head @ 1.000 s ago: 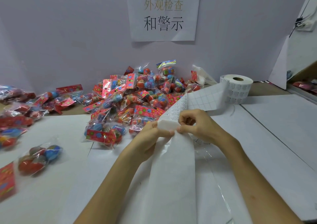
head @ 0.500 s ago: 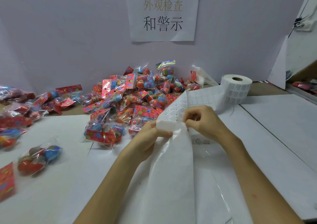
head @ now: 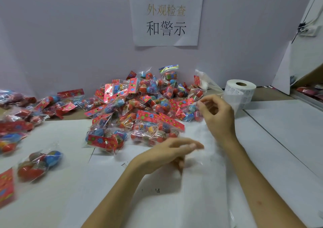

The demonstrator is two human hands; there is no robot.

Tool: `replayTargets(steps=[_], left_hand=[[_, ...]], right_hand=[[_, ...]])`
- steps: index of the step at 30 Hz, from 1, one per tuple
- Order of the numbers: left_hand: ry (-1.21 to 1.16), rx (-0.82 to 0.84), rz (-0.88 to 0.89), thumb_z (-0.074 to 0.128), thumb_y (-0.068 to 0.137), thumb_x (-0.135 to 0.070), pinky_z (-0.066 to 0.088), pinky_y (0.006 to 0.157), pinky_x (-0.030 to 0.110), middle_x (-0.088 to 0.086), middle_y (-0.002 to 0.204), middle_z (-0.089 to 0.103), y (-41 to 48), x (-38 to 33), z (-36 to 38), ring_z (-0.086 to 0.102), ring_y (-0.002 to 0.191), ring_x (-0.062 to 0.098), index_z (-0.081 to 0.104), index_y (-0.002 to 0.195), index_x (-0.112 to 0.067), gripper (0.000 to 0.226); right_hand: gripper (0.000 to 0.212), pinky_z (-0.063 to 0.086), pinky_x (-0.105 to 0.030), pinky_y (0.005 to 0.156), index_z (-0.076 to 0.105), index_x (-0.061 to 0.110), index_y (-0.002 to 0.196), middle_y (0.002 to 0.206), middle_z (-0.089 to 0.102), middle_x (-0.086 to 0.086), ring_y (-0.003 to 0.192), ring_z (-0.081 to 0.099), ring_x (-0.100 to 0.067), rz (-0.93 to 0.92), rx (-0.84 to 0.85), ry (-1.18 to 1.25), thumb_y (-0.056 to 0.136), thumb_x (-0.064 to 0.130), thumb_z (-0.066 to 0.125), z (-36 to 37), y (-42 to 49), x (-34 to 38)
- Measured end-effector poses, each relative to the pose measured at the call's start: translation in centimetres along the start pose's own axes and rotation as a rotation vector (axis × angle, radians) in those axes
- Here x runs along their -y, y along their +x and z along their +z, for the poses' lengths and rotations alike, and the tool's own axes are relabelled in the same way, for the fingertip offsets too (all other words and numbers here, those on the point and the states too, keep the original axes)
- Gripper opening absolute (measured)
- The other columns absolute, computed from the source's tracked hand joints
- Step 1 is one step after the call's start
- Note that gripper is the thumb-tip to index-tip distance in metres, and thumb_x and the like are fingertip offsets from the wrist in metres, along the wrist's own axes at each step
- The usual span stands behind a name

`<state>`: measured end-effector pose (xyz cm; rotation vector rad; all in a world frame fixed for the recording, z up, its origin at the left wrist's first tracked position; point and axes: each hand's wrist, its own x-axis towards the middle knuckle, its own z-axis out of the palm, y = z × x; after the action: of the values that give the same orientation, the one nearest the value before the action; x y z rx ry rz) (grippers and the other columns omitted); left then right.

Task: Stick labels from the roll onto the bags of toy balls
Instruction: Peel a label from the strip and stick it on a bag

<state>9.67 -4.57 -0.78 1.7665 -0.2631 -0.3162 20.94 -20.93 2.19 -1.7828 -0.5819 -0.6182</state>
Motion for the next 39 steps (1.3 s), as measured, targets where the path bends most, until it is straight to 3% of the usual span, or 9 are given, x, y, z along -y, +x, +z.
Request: replayTargets(steps=[2,4,8,14,22,26,28,32,39], left_hand=[[0.016,0.147,-0.014,0.049,0.100,-0.061,0.044,0.058,0.019,-0.003,0.075,0.070,-0.3,-0.1,0.0,0.054,0.061,0.017,0.072,0.126,-0.031,0.046],[-0.018,0.091,-0.012,0.044,0.099,-0.068,0.038,0.052,0.024,-0.003,0.052,0.050,-0.2,-0.3,-0.2,0.046,0.045,0.010,0.075,0.121,-0.029,0.055],[-0.345,-0.244,0.034,0.039,0.096,-0.065,0.043,0.061,0.032,0.000,0.054,0.050,0.2,-0.8,-1.1,0.048,0.049,0.012,0.074,0.120,-0.013,0.067],[-0.684,-0.411,0.077,0.048,0.097,-0.052,0.044,0.063,0.030,0.004,0.059,0.052,-0.6,-1.6,-2.1,0.048,0.050,0.015,0.078,0.096,-0.014,0.048],[-0.558,-0.512,0.149,0.057,0.089,-0.052,0.045,0.057,0.026,0.002,0.067,0.061,-0.7,-2.0,-1.8,0.052,0.056,0.014,0.065,0.125,-0.020,0.048],[-0.421,-0.574,0.174,0.060,0.088,-0.054,0.046,0.050,0.020,0.005,0.078,0.072,-0.7,-2.1,-1.5,0.054,0.058,0.015,0.072,0.118,-0.029,0.041],[-0.369,-0.623,0.182,0.060,0.097,-0.043,0.045,0.050,0.019,0.006,0.084,0.076,-0.7,-2.0,-1.3,0.055,0.061,0.016,0.078,0.106,-0.036,0.022],[-0.302,-0.641,0.222,0.059,0.101,-0.034,0.045,0.050,0.014,0.003,0.086,0.079,-0.5,-2.0,-0.8,0.061,0.059,0.008,0.084,0.091,-0.032,0.027],[-0.211,-0.740,0.236,0.071,0.095,-0.025,0.050,0.051,0.019,-0.003,0.094,0.078,-0.5,-1.5,-1.5,0.063,0.054,0.010,0.078,0.108,-0.027,0.016]], right_hand=[[0.006,0.051,-0.018,0.064,0.069,0.021,0.090,0.079,0.068,0.012,0.073,0.064,-0.009,-0.034,0.073,-0.009,0.093,0.026,0.072,0.1,-0.2,0.1],[0.012,0.053,-0.021,0.064,0.070,0.022,0.091,0.079,0.068,0.011,0.073,0.065,-0.010,-0.040,0.138,-0.005,0.092,0.034,0.072,0.1,-0.4,0.1],[0.025,0.054,-0.029,0.062,0.071,0.025,0.090,0.074,0.069,0.005,0.067,0.065,-0.017,-0.026,0.218,0.061,0.084,0.049,0.074,0.1,-0.5,0.3],[0.039,0.047,-0.015,0.057,0.072,0.027,0.092,0.072,0.067,0.009,0.062,0.061,-0.009,-0.054,0.299,0.028,0.075,0.061,0.075,0.3,-0.7,0.1],[0.011,0.047,-0.022,0.060,0.072,0.025,0.087,0.069,0.066,0.009,0.059,0.056,-0.005,0.036,0.336,0.098,0.097,0.023,0.068,0.8,-0.8,0.1],[0.021,0.049,-0.022,0.057,0.074,0.019,0.092,0.071,0.067,0.000,0.057,0.058,-0.012,0.159,0.387,0.366,0.098,0.032,0.058,1.1,-0.9,1.2],[0.013,0.049,-0.022,0.056,0.073,0.021,0.090,0.072,0.067,-0.002,0.057,0.058,-0.011,0.148,0.411,0.392,0.095,0.029,0.064,1.5,-1.2,1.6],[0.009,0.049,-0.024,0.058,0.070,0.020,0.088,0.070,0.066,0.004,0.058,0.059,-0.013,0.107,0.367,0.350,0.095,0.014,0.070,1.9,-1.6,1.4],[0.011,0.049,-0.041,0.059,0.062,0.016,0.076,0.068,0.060,-0.002,0.062,0.055,-0.029,-0.009,0.364,0.206,0.085,0.021,0.064,1.9,-2.1,1.3]])
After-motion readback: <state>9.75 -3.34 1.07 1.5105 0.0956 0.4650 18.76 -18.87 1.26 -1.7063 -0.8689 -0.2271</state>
